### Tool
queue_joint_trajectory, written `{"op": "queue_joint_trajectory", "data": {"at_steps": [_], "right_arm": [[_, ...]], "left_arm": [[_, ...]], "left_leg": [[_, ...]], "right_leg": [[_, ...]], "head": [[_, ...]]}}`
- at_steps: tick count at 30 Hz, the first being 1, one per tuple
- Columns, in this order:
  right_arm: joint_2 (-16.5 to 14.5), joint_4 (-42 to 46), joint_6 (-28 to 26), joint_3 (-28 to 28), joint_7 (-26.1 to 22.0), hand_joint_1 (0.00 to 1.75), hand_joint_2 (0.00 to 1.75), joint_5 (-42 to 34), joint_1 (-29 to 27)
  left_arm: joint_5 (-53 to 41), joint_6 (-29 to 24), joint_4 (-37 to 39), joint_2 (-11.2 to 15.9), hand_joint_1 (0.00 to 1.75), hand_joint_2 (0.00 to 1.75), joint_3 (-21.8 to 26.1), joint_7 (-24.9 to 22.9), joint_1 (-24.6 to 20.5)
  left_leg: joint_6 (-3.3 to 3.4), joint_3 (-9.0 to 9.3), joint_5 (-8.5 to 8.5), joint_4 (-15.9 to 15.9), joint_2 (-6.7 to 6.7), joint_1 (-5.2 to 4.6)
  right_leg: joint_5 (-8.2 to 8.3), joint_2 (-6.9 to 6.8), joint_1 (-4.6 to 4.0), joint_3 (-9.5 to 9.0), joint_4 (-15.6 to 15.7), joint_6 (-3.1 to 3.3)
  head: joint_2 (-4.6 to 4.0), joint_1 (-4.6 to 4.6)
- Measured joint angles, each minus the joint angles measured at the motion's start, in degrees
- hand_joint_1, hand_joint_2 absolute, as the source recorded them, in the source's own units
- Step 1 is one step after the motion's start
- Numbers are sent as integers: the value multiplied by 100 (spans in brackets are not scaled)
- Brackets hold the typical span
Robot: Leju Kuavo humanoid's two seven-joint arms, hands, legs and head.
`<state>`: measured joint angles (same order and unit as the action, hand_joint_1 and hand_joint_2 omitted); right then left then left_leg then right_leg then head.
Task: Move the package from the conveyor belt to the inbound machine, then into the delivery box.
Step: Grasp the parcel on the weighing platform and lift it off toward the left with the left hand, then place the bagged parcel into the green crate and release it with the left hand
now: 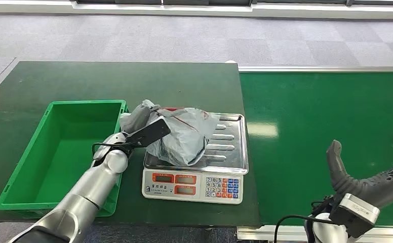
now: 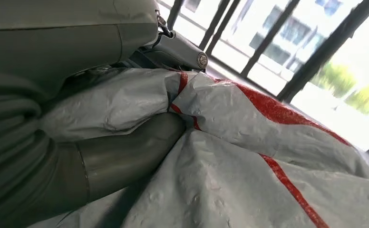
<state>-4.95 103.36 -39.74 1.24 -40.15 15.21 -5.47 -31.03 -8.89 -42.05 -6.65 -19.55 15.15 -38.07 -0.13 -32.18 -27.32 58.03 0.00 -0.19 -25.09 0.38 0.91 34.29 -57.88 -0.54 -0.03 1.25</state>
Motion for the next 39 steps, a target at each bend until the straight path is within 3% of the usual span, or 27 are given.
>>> {"op": "queue_joint_trajectory", "data": {"at_steps": [7, 11, 14, 15, 18, 19, 27, 39], "right_arm": [[0, 141, 133, -78, -1, 0, 175, 40, -287], [-2, 152, 278, -168, 0, 0, 175, 62, -435], [-5, 155, 340, -240, 1, 0, 175, 81, -511], [-7, 156, 355, -258, 1, 0, 175, 85, -527], [-23, 157, 451, -304, 0, 0, 175, 111, -553], [-36, 157, 505, -324, -1, 0, 175, 122, -563], [-227, 158, 876, -627, 4, 0, 175, 240, -607], [-391, 160, 1035, -855, 98, 0, 175, 294, -586]], "left_arm": [[687, -743, -1492, 243, 175, 175, 598, 272, 472], [967, -1465, -2582, 421, 175, 175, 993, 519, 995], [971, -1629, -3270, 543, 175, 175, 1312, 514, 1327], [947, -1643, -3438, 575, 155, 175, 1390, 498, 1420], [696, -1747, -3841, 649, 24, 175, 1564, 345, 1700], [576, -1779, -3973, 673, 0, 175, 1631, 261, 1825], [-431, -1761, -4634, 726, 0, 175, 2421, -393, 2795], [-560, -1491, -4651, 623, 0, 175, 2723, -433, 2859]], "left_leg": [[-1, -18, -1, -4, -2, 1], [-3, -21, -5, -5, 9, 1], [-2, -21, -7, -5, 5, 2], [-2, -22, -7, -5, 0, 2], [-2, -22, -8, -7, -6, 2], [-2, -21, -9, -8, -1, 2], [-3, -18, -13, -8, 9, 2], [-3, -16, -12, -8, 5, 2]], "right_leg": [[-7, -2, -1, 13, 0, 3], [-7, 9, -1, 22, 0, 4], [-14, 4, -2, 22, 0, 7], [-16, -2, -2, 21, 0, 8], [-19, -9, -2, 16, 0, 9], [-19, -4, -1, 16, 0, 9], [-22, 4, -3, 22, 0, 12], [-21, 0, -1, 16, 0, 12]], "head": [[1, 0], [0, 0], [1, 0], [1, 0], [0, 0], [0, 0], [0, 0], [0, 0]]}}
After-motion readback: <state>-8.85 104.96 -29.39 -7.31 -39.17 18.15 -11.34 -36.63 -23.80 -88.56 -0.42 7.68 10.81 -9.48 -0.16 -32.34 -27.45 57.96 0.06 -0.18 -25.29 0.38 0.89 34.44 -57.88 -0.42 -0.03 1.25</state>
